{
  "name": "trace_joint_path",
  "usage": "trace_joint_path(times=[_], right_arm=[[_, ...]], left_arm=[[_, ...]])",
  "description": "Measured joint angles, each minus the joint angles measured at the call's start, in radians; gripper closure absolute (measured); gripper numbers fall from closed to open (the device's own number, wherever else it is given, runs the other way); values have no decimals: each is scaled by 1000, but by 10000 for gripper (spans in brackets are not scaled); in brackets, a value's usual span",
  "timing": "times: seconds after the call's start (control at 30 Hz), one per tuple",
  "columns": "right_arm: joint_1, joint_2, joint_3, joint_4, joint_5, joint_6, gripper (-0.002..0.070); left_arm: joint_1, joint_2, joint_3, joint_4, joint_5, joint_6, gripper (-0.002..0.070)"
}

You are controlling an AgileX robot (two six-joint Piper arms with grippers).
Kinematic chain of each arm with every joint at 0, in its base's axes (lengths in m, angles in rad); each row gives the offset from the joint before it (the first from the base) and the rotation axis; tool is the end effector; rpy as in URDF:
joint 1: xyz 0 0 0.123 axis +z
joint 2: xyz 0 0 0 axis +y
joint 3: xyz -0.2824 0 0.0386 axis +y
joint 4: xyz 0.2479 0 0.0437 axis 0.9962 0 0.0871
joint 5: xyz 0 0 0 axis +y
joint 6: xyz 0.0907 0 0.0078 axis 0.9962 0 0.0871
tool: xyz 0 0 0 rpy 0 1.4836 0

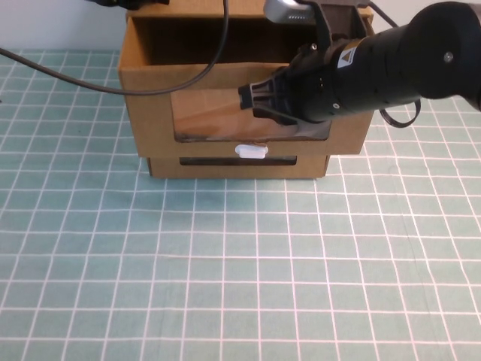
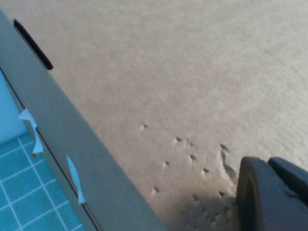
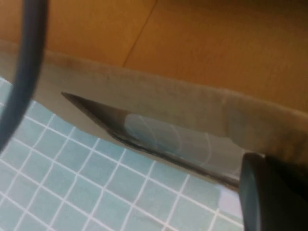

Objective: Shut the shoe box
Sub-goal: Close the shoe box with your right arm

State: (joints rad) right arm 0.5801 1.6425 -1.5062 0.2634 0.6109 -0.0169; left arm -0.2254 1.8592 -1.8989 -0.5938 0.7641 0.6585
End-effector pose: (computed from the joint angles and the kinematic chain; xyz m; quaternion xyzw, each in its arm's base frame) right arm 0.3122 0.2209 0.3574 -0.2012 0.8696 0.2316 0.3869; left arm 0.4161 -0.1316 0.3927 0.2771 0.8136 -0.1769 0.4796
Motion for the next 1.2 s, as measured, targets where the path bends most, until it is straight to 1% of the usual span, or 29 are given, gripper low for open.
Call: trace_joint_path(times=[0.2,0.3,0.87,1.03,1.2], right_arm=[[0,0,-4,132,40,-83,687],[0,0,-10,171,47,-122,687],[-35,34,-13,206,-121,-137,688],[-60,75,-76,208,-193,-137,688],[-69,128,-165,208,-177,-137,688]], left_arm=[[0,0,0,0,2,0,680],[0,0,0,0,2,0,680],[0,0,0,-4,0,0,680],[-1,0,0,-4,2,0,680],[-1,0,0,-4,2,0,680]])
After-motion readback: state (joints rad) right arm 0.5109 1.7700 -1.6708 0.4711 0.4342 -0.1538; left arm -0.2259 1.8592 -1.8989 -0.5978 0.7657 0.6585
